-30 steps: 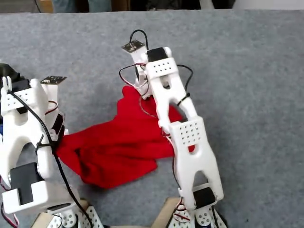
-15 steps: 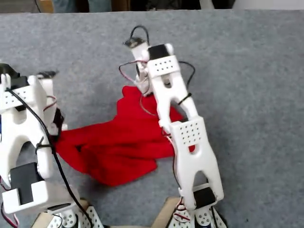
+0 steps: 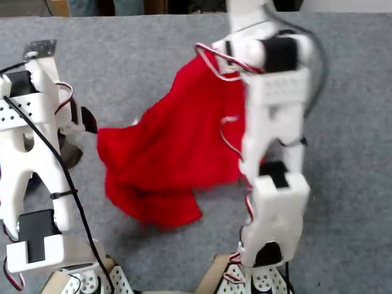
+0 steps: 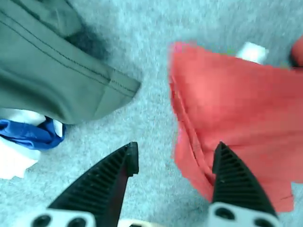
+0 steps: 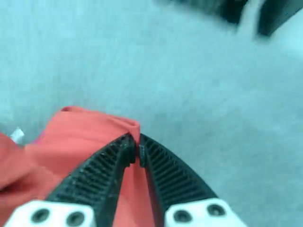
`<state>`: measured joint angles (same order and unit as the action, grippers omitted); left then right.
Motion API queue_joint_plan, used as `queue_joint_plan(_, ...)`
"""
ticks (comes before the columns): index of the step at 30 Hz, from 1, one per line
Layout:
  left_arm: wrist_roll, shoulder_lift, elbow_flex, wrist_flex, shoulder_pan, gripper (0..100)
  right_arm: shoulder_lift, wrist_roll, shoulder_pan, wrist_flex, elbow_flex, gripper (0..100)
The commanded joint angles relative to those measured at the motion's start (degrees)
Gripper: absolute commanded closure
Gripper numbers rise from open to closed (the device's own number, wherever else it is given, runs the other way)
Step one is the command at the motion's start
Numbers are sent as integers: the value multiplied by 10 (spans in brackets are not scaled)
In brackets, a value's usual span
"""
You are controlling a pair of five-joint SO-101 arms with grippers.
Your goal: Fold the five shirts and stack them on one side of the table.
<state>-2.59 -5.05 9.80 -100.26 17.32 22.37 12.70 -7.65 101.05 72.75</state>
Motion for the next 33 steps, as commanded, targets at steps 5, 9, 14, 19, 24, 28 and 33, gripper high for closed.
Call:
queue_joint_plan(5, 8, -21, 31, -6, -5, 728, -210, 0, 58, 2, -3, 986)
queue_joint_plan(9, 9, -21, 34, -6, -22, 728, -267, 42, 94, 2, -87, 986)
queue_joint_plan(14, 18, -15, 30, -4, -101, 730, -315, 105, 163, 2, -259, 986)
queue_joint_plan(19, 65, -13, -8, 48, -214, 729, -356, 171, 263, -8, -436, 986)
queue_joint_plan(24, 67, -13, -161, 162, -312, 728, -397, 274, 368, -46, -583, 986)
queue_joint_plan(28, 67, -13, -277, 265, -353, 728, -424, 333, 418, -80, -689, 986)
queue_joint_plan(33, 66, -13, -364, 342, -363, 733, -447, 365, 453, -127, -786, 986)
